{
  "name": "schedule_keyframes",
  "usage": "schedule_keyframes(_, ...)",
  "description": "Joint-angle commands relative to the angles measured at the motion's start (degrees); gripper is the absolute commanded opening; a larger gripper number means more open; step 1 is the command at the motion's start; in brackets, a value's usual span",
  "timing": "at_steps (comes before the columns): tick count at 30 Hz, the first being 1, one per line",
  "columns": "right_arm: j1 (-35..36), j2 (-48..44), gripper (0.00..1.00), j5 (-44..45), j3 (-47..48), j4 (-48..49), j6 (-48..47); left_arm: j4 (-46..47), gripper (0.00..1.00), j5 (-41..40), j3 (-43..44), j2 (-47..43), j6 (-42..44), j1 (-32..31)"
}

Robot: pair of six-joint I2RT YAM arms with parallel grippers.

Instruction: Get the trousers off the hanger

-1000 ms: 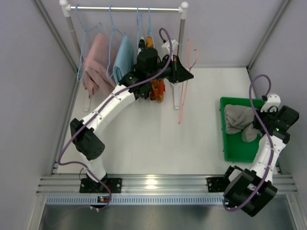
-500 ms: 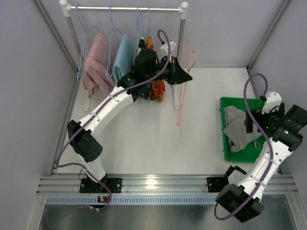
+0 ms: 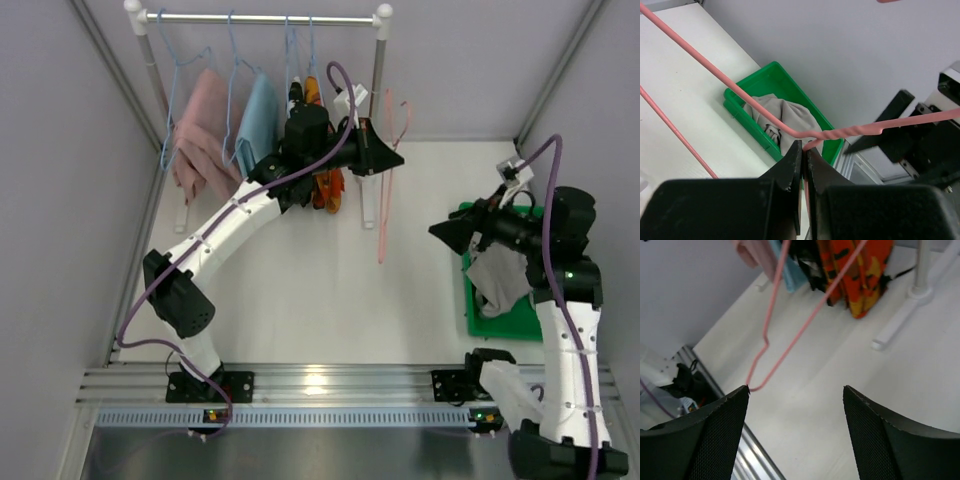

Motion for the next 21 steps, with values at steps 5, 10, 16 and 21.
schedule_keyframes(5, 21.06, 3.67, 0.69, 13.26, -0.92, 29.06, 24.32, 6.75, 0.0, -2.78, 3.01, 0.02, -4.24, -0.75)
schedule_keyframes(10, 24.93, 8.85, 0.65, 17.23, 0.39, 31.98, 27.67, 7.01, 0.0, -3.49, 3.27, -0.33, -4.86, -1.1)
schedule_keyframes(16, 28.45, 13.07, 0.51, 19.17, 2.32, 32.15, 27.67, 7.28, 0.0, -3.84, 3.36, -0.07, -5.91, -1.45)
schedule_keyframes(21, 28.63, 13.87, 0.13, 13.47, 1.19, 37.33, 33.2, 7.28, 0.0, -4.45, 3.36, -0.33, -6.0, -1.19)
